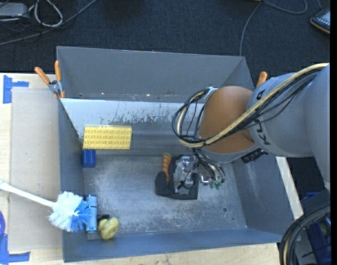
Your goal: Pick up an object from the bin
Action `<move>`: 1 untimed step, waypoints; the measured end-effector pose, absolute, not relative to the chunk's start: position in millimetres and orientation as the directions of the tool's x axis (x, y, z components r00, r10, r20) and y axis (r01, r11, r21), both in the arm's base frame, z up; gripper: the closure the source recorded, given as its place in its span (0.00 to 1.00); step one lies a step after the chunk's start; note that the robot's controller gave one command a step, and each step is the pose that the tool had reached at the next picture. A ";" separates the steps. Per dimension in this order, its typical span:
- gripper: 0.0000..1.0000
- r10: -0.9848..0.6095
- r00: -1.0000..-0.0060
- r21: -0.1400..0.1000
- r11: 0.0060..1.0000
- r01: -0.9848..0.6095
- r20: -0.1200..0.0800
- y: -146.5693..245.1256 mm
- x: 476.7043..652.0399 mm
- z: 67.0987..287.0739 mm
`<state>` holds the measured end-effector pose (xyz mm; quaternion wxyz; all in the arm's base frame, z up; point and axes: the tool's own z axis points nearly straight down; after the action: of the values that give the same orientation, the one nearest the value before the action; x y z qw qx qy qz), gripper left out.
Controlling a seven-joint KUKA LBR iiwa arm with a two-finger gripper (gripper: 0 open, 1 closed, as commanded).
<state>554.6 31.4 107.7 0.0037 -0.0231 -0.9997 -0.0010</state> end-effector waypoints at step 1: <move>1.00 0.056 -0.998 0.001 0.998 0.056 0.011 -14.2 528.3 87.8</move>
Offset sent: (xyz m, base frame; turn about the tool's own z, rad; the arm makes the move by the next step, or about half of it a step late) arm -0.0281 -0.0623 -0.0315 -0.0087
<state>528.3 -14.2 87.8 0.0057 -0.0282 -0.9996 -0.0008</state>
